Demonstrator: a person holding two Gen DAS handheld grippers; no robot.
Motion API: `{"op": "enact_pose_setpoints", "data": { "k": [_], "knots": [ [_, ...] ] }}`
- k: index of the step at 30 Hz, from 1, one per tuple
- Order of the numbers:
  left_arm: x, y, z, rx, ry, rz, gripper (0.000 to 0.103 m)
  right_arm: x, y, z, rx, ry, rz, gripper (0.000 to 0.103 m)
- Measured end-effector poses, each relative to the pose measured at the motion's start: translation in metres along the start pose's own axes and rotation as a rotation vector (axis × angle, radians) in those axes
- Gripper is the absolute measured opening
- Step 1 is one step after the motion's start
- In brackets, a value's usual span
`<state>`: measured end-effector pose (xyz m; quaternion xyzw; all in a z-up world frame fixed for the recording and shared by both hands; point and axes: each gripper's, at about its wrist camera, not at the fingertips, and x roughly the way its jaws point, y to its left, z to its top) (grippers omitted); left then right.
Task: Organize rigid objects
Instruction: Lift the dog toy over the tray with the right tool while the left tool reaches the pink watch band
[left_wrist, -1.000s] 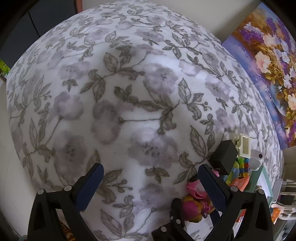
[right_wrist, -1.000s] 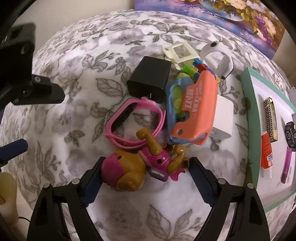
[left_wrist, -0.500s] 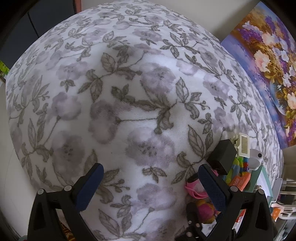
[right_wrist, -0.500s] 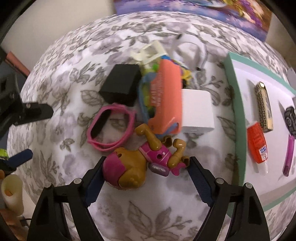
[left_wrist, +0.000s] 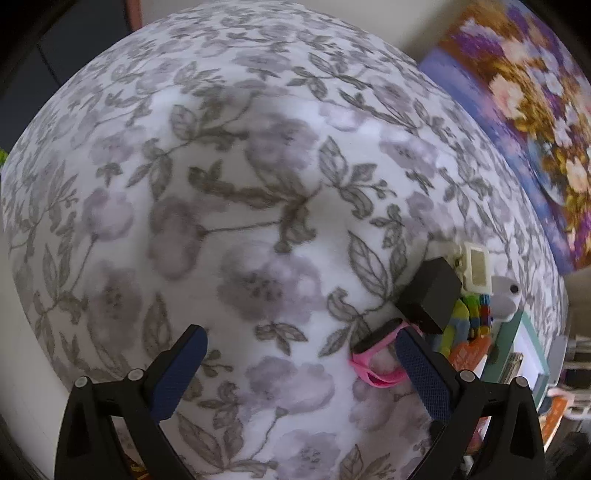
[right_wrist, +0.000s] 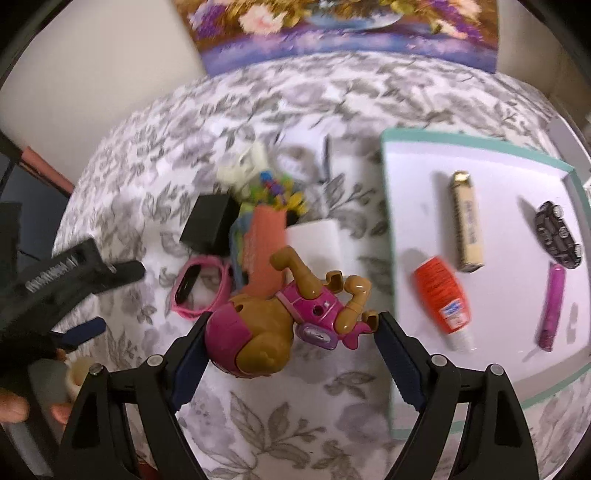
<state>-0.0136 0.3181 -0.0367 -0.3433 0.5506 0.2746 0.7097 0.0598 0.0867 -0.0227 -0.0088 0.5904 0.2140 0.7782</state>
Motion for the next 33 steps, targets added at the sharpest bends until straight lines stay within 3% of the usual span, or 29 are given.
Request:
{"op": "enact_pose_setpoints", "data": {
  "k": [9,19,23,26,31,33],
  "knots": [
    [0.017,-0.045,-0.021,0.217,0.033,0.046,0.103,-0.033,-0.049,0.01,0.117,-0.1,-0.065,0.086],
    [0.036,-0.083,-0.047,0.375,0.033,0.107,0.103,-0.038,-0.079,0.009,0.161,-0.095,-0.099,0.086],
    [0.038,-0.091,-0.042,0.382,0.019,0.119,0.094,-0.037,-0.081,0.008,0.165,-0.09,-0.094,0.086],
    [0.043,-0.093,-0.045,0.404,0.034,0.144,0.093,-0.036,-0.082,0.008,0.169,-0.086,-0.094,0.086],
    [0.052,-0.099,-0.046,0.396,0.037,0.133,0.075,-0.035,-0.085,0.008,0.179,-0.08,-0.094,0.086],
    [0.048,-0.1,-0.046,0.403,0.019,0.119,0.064,-0.035,-0.087,0.008,0.184,-0.077,-0.092,0.086]
  ]
}}
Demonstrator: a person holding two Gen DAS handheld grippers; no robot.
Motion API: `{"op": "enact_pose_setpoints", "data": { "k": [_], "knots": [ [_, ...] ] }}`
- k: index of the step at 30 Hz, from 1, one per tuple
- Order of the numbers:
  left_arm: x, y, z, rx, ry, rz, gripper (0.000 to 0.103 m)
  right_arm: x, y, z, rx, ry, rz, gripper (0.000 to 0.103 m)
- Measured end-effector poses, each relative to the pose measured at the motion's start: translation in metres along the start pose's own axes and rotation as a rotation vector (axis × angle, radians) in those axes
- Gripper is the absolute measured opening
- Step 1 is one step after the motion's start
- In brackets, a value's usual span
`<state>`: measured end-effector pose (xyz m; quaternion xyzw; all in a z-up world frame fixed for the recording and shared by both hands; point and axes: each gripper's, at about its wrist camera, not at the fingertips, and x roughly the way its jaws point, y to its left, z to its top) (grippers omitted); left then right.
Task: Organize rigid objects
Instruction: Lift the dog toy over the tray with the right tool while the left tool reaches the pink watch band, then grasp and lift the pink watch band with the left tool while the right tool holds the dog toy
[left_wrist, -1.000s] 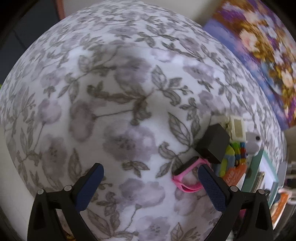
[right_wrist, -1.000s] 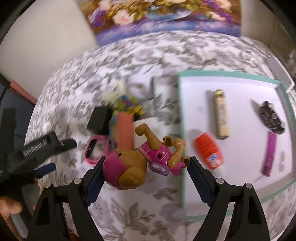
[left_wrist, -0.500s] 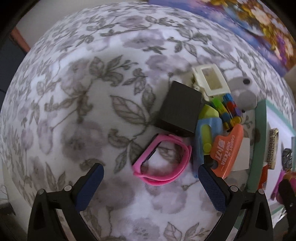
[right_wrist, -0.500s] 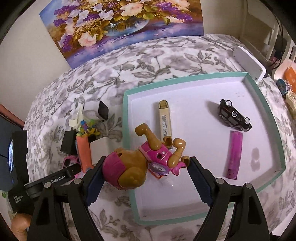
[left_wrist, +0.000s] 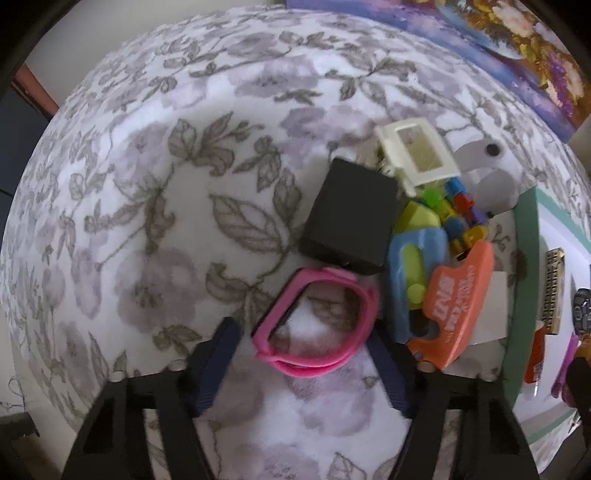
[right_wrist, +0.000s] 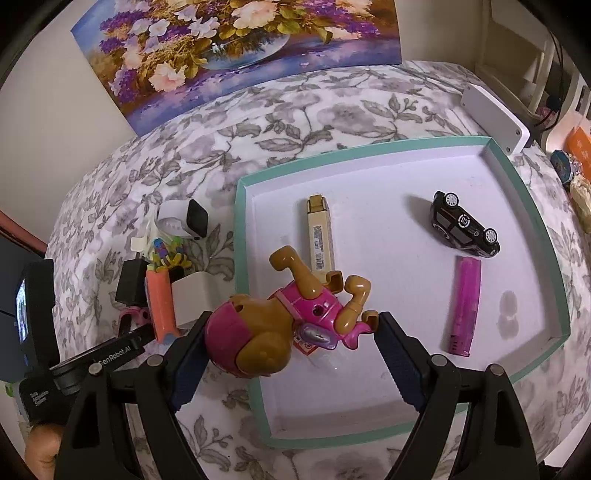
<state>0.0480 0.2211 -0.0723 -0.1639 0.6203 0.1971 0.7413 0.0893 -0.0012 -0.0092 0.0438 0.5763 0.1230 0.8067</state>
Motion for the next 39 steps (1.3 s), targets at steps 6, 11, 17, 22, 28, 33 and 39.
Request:
{"op": "enact_pose_setpoints", "data": {
  "k": [6,11,17,22,28,33,39],
  "knots": [
    [-0.017,0.008,0.005,-0.025,-0.035,-0.018,0.063,-0.005,-0.006,0.001,0.013,-0.012,0.002,0.086],
    [-0.057,0.007,0.012,-0.043,-0.14,-0.046,0.062,-0.014,-0.02,0.004,0.036,-0.039,-0.006,0.086],
    [-0.09,-0.02,0.007,-0.007,-0.217,-0.115,0.028,-0.015,-0.051,0.007,0.095,-0.039,-0.048,0.086],
    [-0.09,-0.033,0.002,0.022,-0.211,-0.133,0.028,-0.015,-0.067,0.007,0.133,-0.033,-0.051,0.086],
    [-0.073,-0.004,0.008,-0.075,-0.175,-0.123,0.028,-0.01,-0.066,0.007,0.132,-0.016,-0.051,0.086],
    [-0.061,0.017,0.017,-0.146,-0.157,-0.168,0.045,-0.008,-0.065,0.007,0.123,-0.011,-0.048,0.086],
    [-0.056,0.016,0.024,-0.169,-0.161,-0.228,0.072,-0.006,-0.06,0.008,0.107,-0.009,-0.049,0.086]
  ]
}}
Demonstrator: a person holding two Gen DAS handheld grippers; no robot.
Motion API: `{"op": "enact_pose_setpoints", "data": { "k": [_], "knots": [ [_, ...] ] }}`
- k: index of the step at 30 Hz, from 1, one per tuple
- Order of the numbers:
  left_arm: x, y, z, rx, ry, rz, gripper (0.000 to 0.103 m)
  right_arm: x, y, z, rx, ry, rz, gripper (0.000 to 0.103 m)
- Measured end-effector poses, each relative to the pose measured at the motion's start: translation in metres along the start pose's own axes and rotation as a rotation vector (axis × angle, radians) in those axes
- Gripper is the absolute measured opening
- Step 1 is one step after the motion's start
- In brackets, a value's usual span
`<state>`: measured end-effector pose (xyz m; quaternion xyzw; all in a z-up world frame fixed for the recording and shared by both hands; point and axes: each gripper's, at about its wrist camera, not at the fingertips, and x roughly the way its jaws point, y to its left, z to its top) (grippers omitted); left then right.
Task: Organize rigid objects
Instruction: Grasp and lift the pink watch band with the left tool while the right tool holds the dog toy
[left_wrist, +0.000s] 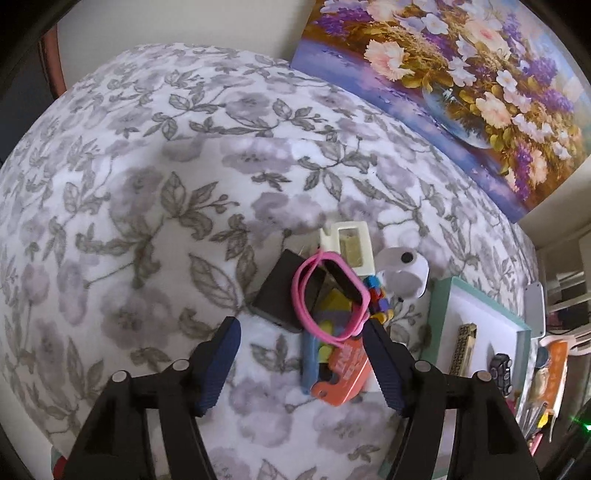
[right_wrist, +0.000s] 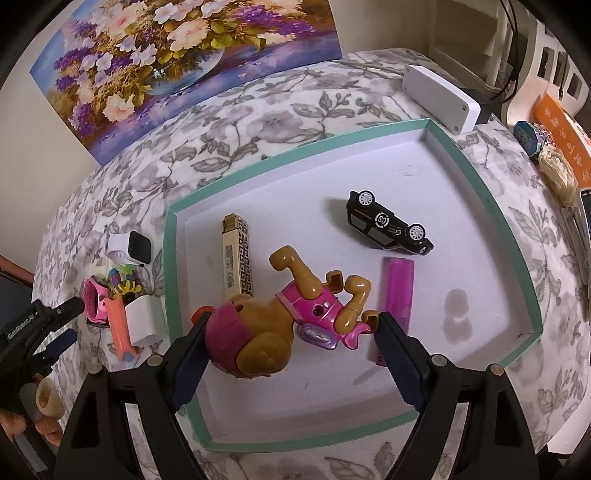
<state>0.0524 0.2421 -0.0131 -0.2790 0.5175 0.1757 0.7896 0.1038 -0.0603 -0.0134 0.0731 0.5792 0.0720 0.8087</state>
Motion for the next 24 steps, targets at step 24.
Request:
{"op": "enact_pose_setpoints", "data": {
  "k": [24],
  "knots": [
    [0.032,-0.043,0.007,0.165,-0.021,0.159,0.072,0.009,0.001,-0.001,0.0,0.022,-0.003,0.086]
  ]
}}
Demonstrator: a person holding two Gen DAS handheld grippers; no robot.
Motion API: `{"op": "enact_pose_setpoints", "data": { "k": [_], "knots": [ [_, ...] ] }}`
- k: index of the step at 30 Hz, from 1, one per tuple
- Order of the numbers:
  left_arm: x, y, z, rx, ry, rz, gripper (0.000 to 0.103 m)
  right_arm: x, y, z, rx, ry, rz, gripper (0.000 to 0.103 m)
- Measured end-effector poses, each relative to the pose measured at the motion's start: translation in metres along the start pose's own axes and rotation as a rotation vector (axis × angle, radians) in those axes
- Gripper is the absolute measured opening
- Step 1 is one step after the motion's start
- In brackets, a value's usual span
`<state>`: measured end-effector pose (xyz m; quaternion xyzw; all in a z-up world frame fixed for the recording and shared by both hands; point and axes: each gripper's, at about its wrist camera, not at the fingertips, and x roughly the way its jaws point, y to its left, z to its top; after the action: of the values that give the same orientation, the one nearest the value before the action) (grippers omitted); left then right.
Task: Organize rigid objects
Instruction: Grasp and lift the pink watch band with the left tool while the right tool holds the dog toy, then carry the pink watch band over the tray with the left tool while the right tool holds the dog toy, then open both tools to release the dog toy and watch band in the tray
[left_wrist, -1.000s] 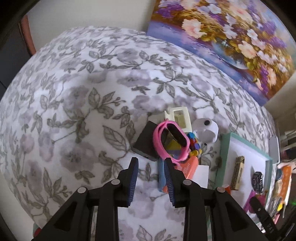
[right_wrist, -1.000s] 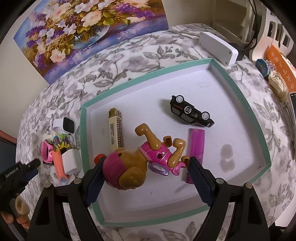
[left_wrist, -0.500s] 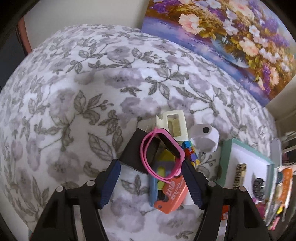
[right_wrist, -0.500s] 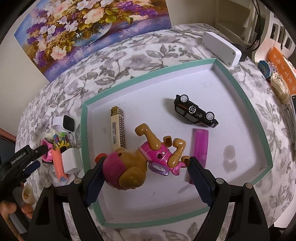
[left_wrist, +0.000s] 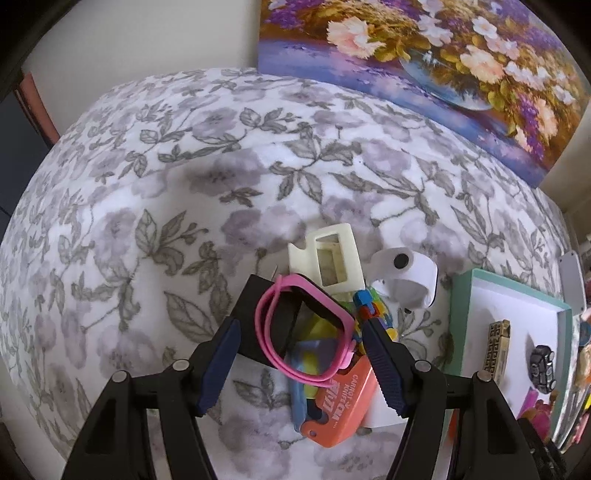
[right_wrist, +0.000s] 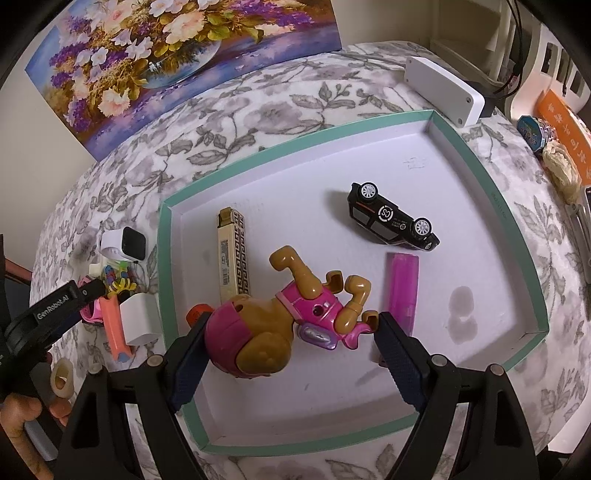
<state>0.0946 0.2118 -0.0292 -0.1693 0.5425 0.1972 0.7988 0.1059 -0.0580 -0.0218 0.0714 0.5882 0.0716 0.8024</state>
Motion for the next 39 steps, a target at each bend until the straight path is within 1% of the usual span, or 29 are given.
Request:
{"op": "enact_pose_setpoints", "data": {
  "k": [1,2,3,6,12,15,17,19,24,28,31,34,36,37,38,39],
  "knots": [
    [0.001,-0.001,0.0,0.004,0.0,0.01,0.072,0.0,0.0,0.0,-0.001,-0.001,0.001,0.086],
    [0.001,-0.001,-0.001,0.008,0.001,0.02,0.069,0.0,0.0,0.0,-0.001,-0.001,0.0,0.086],
    [0.001,-0.001,-0.001,0.008,0.0,0.018,0.057,0.0,0.0,0.0,0.0,0.0,0.0,0.086],
    [-0.003,0.001,-0.001,0.004,-0.007,0.015,0.058,0.0,0.0,0.0,0.004,-0.003,0.003,0.086],
    [-0.033,0.003,0.005,-0.009,-0.074,-0.016,0.057,-0.005,-0.009,0.001,0.036,-0.012,0.008,0.086],
    [-0.052,-0.004,0.006,0.0,-0.103,-0.035,0.057,-0.005,-0.021,0.003,0.067,-0.009,-0.016,0.086],
    [-0.062,-0.015,0.003,0.024,-0.105,-0.064,0.058,-0.004,-0.028,0.003,0.085,-0.004,-0.034,0.086],
    [-0.068,-0.03,-0.002,0.058,-0.091,-0.095,0.058,-0.005,-0.038,0.003,0.11,0.002,-0.05,0.086],
    [-0.071,-0.079,-0.029,0.19,-0.039,-0.144,0.058,-0.006,-0.058,0.003,0.159,0.009,-0.097,0.086],
    [-0.059,-0.11,-0.056,0.269,0.04,-0.181,0.058,-0.006,-0.077,0.002,0.219,0.021,-0.101,0.086],
    [-0.053,-0.126,-0.071,0.306,0.073,-0.197,0.058,-0.006,-0.084,0.001,0.232,0.024,-0.104,0.086],
    [-0.053,-0.139,-0.081,0.341,0.077,-0.202,0.059,-0.005,-0.086,0.001,0.233,0.025,-0.113,0.086],
    [-0.053,-0.144,-0.084,0.349,0.081,-0.213,0.062,-0.004,-0.086,0.001,0.228,0.025,-0.12,0.086],
    [-0.054,-0.147,-0.085,0.355,0.082,-0.216,0.066,-0.004,-0.086,0.0,0.226,0.025,-0.124,0.086],
    [-0.054,-0.147,-0.085,0.357,0.082,-0.211,0.075,-0.003,-0.085,0.001,0.222,0.025,-0.127,0.087],
    [-0.053,-0.147,-0.085,0.359,0.08,-0.205,0.081,-0.002,-0.084,0.0,0.213,0.025,-0.128,0.087]
  ]
}}
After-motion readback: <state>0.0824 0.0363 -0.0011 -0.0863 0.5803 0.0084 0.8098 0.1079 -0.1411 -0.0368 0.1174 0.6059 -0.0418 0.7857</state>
